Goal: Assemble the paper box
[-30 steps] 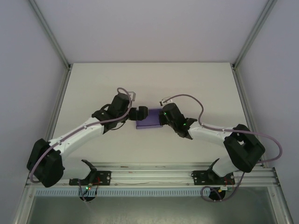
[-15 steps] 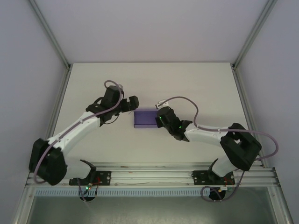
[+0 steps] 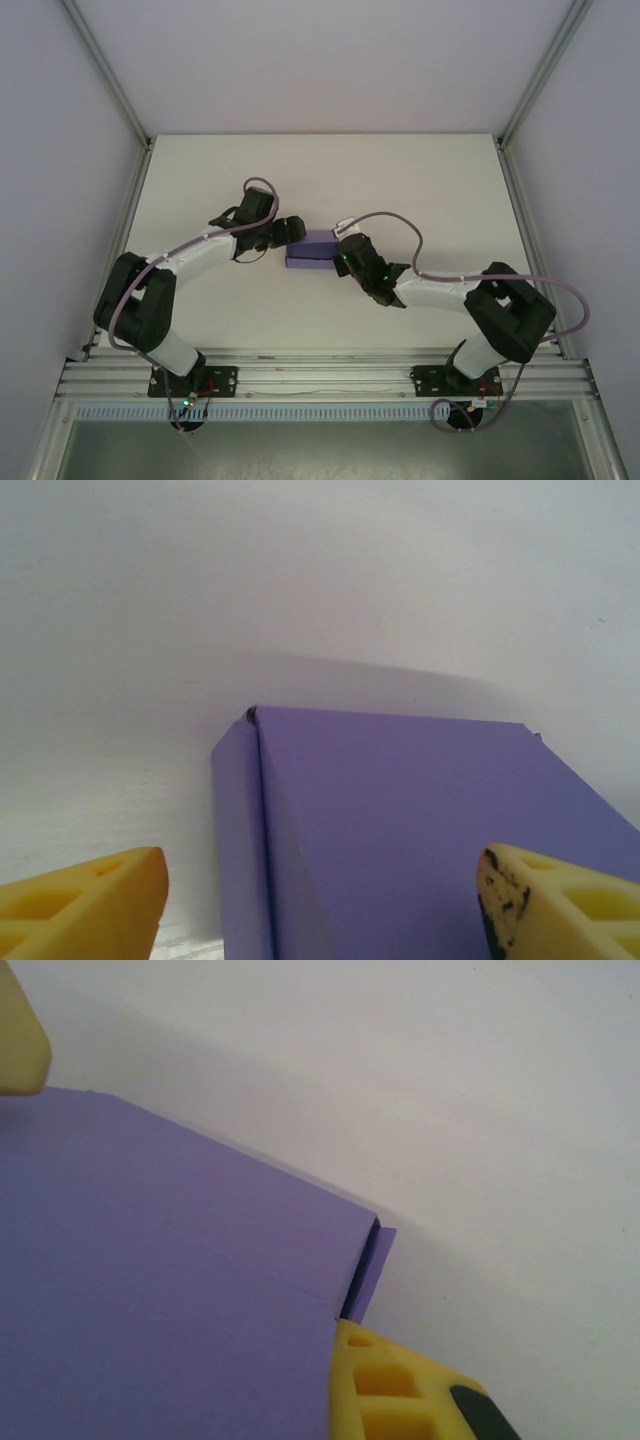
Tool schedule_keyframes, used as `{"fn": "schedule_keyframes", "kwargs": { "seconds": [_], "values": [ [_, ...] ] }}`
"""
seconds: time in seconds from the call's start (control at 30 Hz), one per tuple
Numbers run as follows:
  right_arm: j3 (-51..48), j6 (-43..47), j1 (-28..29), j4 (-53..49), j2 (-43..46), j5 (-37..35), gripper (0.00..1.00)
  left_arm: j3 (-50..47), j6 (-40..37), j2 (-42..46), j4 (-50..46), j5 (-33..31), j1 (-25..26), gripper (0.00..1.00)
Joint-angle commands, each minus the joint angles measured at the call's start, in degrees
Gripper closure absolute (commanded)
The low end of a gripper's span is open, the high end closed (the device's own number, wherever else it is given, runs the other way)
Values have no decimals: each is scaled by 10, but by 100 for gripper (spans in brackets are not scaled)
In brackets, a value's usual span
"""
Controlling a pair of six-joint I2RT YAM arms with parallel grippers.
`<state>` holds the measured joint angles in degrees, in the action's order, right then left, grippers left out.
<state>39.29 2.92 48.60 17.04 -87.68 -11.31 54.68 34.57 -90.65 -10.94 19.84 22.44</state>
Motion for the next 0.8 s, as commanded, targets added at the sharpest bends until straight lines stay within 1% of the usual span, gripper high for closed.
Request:
{"fn": "schedule_keyframes", "kwargs": {
  "seconds": [0.0,0.03,0.1,0.17,0.2,0.27,0.3,0.37,0.43,0.5,0.63,0.7,0.77],
  "values": [
    [-37,15,9,-46,-14,44,90,-21,0,-31,33,16,-5,23],
    [-41,19,9,-46,-13,49,86,-25,1,-37,40,23,-7,25],
    [-46,19,9,-49,-7,53,81,-31,1,-44,52,27,-7,26],
    [-54,21,9,-52,7,67,73,-34,-1,-49,54,21,-7,27],
    [-60,22,9,-52,18,75,68,-35,-4,-51,54,17,-7,27],
    [-71,25,9,-58,39,93,56,-37,-6,-56,57,13,-8,28],
    [-75,24,9,-64,52,100,53,-37,-7,-59,59,12,-9,28],
    [-84,21,9,-73,75,110,49,-40,-6,-65,67,17,-10,33],
    [-92,21,9,-86,101,123,45,-44,-7,-70,81,27,-11,33],
    [-102,25,9,-99,124,141,36,-46,-6,-77,92,35,-12,34],
    [-109,-15,6,-102,155,110,22,-45,-11,-88,102,41,-16,38],
    [-102,-36,-4,-105,164,109,10,-48,-12,-93,110,51,-19,41],
    [-92,-67,-18,-106,164,95,0,-48,-13,-100,114,63,-25,44]
  ]
}}
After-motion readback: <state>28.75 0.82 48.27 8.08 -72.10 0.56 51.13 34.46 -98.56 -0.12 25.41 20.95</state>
